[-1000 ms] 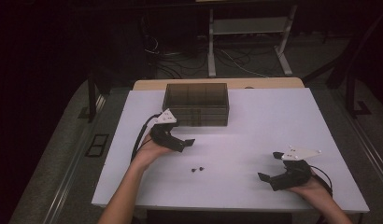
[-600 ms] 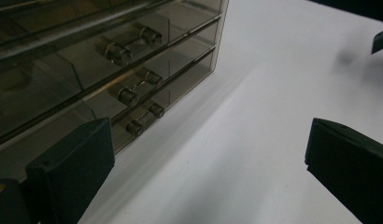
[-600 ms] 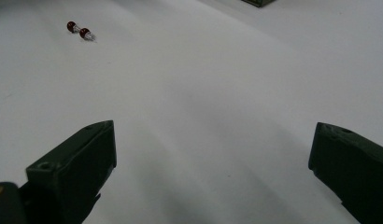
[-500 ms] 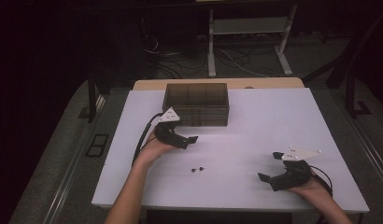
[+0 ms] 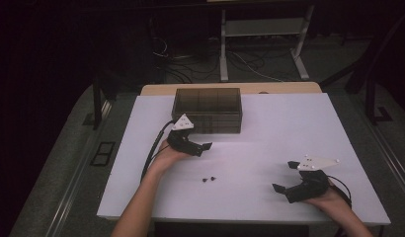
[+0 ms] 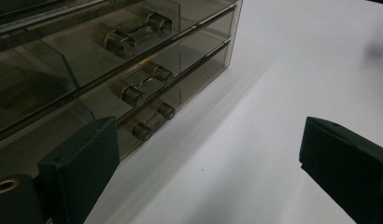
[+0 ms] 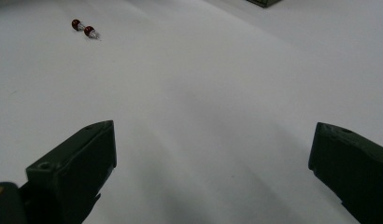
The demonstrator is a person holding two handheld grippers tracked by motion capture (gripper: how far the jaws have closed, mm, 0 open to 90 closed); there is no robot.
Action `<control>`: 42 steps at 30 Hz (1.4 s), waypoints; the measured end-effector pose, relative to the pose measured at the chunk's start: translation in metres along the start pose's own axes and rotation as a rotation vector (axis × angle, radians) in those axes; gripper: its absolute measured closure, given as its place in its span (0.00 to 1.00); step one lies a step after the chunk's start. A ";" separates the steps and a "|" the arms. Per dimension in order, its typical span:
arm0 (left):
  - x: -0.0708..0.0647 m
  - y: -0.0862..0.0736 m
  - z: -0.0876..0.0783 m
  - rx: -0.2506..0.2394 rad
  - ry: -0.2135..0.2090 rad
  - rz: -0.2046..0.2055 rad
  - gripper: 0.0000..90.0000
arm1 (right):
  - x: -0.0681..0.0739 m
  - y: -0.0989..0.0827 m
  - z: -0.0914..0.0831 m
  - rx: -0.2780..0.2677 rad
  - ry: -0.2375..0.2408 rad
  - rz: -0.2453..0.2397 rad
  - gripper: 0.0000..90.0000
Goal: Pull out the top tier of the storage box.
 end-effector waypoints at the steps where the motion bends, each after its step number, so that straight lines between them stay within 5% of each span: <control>1: 0.000 -0.001 0.001 0.003 -0.002 0.005 0.05 | 0.000 0.000 0.000 0.000 0.000 -0.001 0.00; 42: -0.004 0.006 -0.006 0.033 0.133 0.223 0.00 | 0.000 0.000 -0.001 -0.008 0.001 -0.006 0.00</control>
Point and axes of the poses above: each handheld gripper's, and its own axes: z roughly forward along the jaws, y roughly out of its top, x roughly to its left, the point moved 8 cm from there along z, roughly forward along the jaws, and after that the axes turned 10 degrees about -y, right-handed, at the moved point
